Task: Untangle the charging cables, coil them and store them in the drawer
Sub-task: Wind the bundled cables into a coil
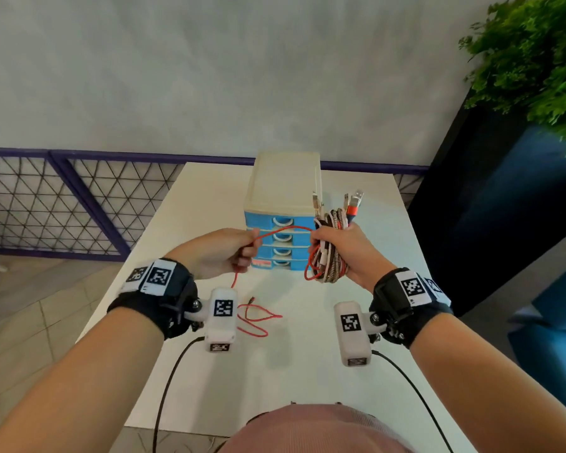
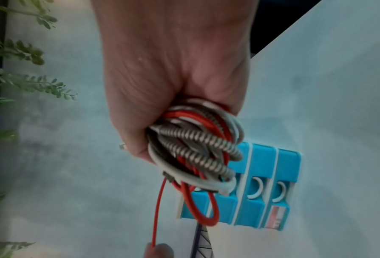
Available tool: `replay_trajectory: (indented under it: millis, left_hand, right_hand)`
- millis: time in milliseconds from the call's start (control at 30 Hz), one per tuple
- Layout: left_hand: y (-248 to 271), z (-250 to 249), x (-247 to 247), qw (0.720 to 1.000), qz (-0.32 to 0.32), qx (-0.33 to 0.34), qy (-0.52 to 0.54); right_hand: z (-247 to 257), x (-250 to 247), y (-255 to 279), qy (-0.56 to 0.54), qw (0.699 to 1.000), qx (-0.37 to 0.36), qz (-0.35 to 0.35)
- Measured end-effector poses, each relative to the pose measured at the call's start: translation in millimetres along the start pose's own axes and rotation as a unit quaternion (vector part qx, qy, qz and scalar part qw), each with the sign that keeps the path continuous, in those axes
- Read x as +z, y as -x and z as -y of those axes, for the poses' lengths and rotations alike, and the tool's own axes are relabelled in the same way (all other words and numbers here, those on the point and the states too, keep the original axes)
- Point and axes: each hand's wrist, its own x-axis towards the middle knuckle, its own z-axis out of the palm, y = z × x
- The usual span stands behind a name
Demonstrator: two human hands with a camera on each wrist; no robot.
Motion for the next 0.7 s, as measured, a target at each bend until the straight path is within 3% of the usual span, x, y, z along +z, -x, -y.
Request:
replay_trajectory:
  millis: [167, 367, 500, 633, 700]
  left_hand:
    - [13, 5, 32, 0.996, 0.054, -0.006, 0.073]
    - [16, 0, 60, 0.995, 0.058, -0.023, 0.079]
    - [15, -3, 58, 0.998, 0.037, -0.029, 0.034]
    - [13, -12, 46, 0.998, 0.036, -0.017, -0.044]
    - [12, -12, 36, 0.997, 0.069, -0.012, -0.031]
  right_hand:
    - [-15, 2, 3, -0.027, 1.0, -0.005, -0.013]
    - [-18, 20, 12, -0.089, 0.993, -0.01, 0.082]
    - [-15, 25, 11, -0.058, 0.988, -0.025, 0.138]
    - [-6, 33, 2, -0.028, 0.998, -0.011, 0.052]
    - [1, 38, -4, -0.033, 0.999, -0.02, -0.007]
